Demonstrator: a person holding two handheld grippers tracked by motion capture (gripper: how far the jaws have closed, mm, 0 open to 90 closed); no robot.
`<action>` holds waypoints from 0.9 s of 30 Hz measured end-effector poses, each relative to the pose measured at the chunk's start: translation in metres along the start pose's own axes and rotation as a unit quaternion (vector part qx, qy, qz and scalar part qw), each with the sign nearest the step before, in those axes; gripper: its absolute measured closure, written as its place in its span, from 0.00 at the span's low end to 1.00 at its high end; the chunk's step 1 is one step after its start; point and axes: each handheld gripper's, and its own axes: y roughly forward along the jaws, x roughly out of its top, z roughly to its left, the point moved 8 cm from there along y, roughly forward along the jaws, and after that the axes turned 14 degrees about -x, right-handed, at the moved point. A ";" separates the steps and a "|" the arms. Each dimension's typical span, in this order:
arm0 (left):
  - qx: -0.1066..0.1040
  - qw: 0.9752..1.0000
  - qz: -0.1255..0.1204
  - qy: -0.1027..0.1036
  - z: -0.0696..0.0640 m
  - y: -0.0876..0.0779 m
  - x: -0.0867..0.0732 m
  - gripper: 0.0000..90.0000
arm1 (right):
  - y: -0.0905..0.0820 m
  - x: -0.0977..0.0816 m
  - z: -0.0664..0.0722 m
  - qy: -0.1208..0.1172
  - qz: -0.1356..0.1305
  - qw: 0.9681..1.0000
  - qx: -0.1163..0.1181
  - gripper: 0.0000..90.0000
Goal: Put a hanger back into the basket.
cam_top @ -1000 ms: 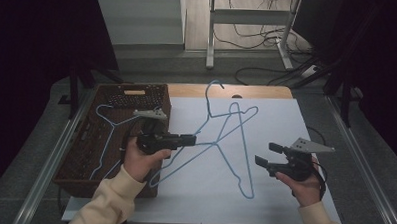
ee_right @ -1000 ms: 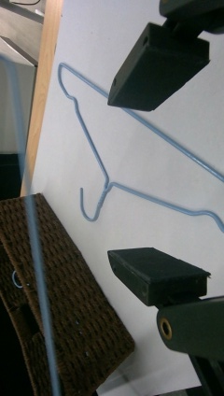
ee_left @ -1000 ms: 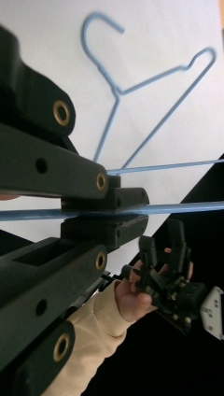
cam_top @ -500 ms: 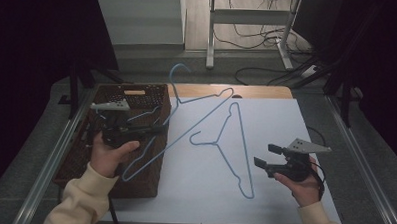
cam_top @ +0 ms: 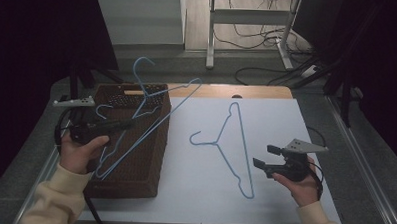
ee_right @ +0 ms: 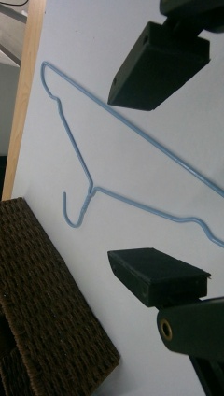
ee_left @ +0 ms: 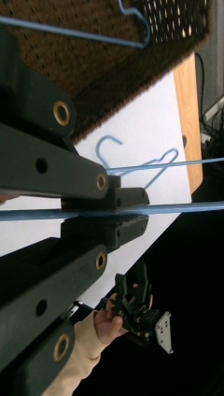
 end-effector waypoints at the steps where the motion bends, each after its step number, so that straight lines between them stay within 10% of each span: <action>1: 0.001 1.000 -0.002 -0.002 0.002 -0.002 -0.001 0.96 | 0.000 0.000 0.000 0.000 0.001 1.000 -0.001 0.24; 27: 0.047 0.998 -0.027 -0.031 0.054 -0.046 -0.022 0.96 | 0.002 -0.002 -0.001 -0.003 0.006 1.000 -0.003 0.24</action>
